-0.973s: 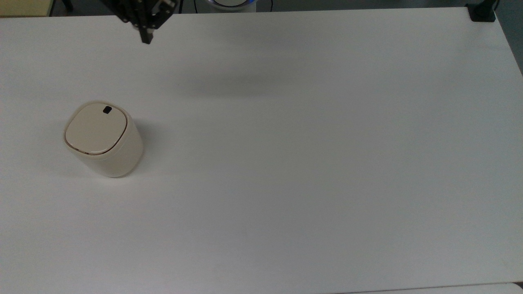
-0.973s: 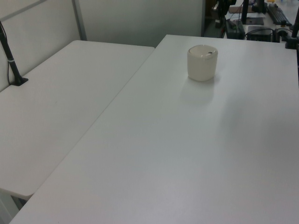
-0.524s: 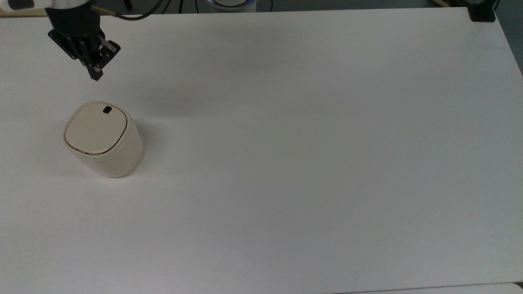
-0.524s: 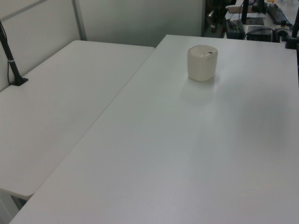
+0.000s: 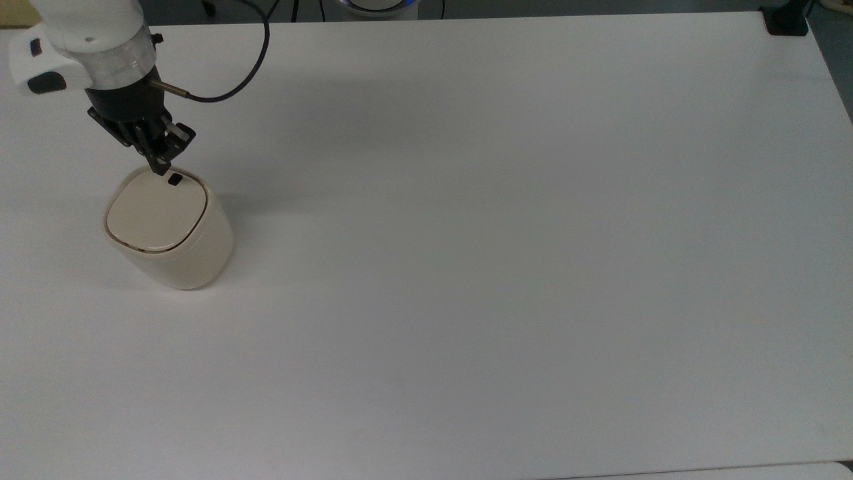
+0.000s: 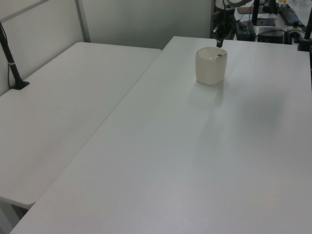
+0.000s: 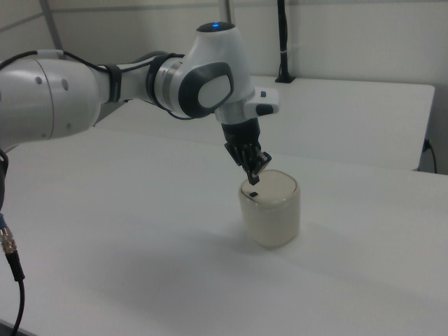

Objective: Open the trash bin
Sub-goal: 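Lower the gripper onto the dark tab at the lid edge, then lift the gripper upward, flipping the lid open by its tab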

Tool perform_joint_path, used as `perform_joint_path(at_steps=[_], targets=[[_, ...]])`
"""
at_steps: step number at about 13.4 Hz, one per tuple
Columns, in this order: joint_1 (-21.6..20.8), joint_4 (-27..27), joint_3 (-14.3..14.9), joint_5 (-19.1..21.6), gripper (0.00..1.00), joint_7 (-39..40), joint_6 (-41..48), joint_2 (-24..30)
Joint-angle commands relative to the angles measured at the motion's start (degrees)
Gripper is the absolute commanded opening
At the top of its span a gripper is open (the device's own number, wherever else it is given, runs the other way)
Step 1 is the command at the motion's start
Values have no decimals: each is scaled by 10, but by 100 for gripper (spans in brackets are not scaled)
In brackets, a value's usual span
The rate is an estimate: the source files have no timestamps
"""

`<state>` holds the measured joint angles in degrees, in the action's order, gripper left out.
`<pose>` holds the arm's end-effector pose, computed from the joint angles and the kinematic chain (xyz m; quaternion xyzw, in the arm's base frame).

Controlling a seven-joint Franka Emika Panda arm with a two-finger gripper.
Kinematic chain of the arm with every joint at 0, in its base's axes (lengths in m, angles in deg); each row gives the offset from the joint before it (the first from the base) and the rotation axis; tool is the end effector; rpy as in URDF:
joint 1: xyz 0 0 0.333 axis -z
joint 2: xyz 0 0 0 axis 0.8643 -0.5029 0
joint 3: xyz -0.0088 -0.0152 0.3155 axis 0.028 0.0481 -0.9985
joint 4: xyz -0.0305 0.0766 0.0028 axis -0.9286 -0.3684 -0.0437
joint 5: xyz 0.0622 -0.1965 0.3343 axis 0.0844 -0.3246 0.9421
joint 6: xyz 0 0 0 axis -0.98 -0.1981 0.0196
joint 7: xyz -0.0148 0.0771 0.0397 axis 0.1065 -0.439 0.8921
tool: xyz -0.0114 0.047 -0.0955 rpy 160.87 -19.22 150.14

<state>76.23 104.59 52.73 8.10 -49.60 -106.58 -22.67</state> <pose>0.6445 -0.2023 0.4777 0.9823 -0.1746 0.0599 0.0321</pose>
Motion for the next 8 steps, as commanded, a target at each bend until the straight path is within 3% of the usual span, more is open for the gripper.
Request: perform_joint_path(at_steps=[1, 8], targets=[[-2, 6, 4, -7, 0, -8, -19, -18], [-2, 9, 3, -11, 0, -8, -19, -34]])
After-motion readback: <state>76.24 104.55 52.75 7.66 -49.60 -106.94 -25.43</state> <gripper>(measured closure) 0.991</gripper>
